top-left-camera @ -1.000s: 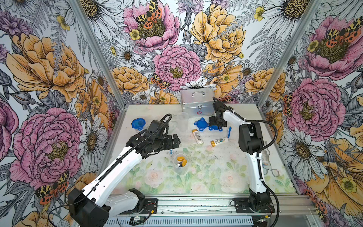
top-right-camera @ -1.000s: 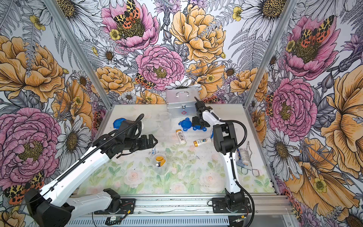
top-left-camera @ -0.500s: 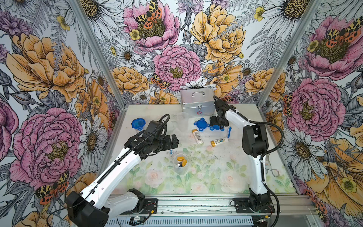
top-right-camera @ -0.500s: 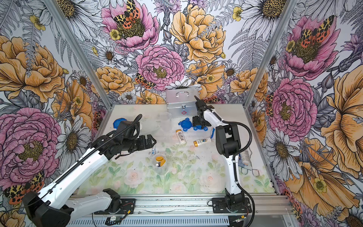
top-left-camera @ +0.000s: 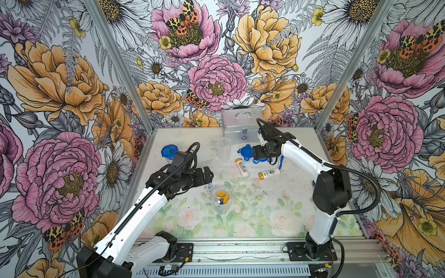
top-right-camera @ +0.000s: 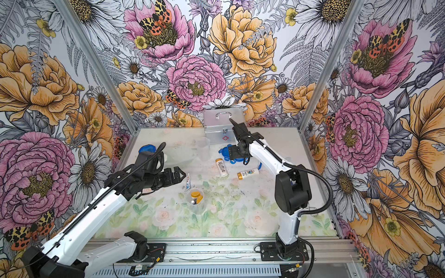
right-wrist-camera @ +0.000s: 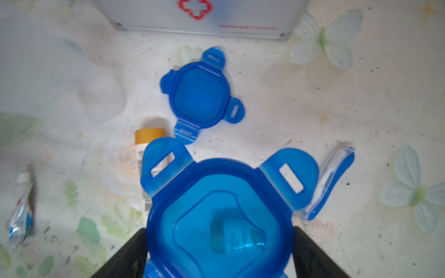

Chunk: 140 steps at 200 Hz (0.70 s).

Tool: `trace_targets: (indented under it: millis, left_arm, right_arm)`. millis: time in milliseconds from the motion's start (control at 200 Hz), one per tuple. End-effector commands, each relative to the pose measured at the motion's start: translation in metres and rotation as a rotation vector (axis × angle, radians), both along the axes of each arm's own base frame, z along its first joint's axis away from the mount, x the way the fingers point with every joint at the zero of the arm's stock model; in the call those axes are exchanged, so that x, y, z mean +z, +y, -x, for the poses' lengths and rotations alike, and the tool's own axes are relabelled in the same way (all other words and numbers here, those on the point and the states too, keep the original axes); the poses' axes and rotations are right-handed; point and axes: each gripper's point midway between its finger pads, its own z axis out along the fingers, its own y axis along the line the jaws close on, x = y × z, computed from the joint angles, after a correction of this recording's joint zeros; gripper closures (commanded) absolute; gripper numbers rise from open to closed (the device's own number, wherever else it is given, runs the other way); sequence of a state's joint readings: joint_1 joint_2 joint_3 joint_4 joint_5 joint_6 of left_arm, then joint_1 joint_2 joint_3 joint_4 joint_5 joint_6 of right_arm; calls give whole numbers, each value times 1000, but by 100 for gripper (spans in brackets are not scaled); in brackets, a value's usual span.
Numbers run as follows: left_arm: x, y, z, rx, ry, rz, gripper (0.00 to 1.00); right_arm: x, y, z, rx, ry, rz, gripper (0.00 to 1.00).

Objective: Pack away toiletry kits
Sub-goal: Pick up the lid from the center of the board.

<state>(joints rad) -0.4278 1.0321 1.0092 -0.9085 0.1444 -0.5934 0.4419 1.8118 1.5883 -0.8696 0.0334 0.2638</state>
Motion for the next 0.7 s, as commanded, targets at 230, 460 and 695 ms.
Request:
trace_targets:
  millis: [230, 460, 695]
  left_arm:
    - [-3, 11, 11, 38, -6, 73, 1]
    - [-3, 16, 18, 73, 16, 95, 1]
    - [-4, 30, 33, 161, 54, 176, 1]
  right_arm:
    - [66, 71, 112, 315, -89, -114, 26]
    - [61, 135, 164, 591, -36, -157, 26]
    - [51, 177, 189, 769, 1, -153, 26]
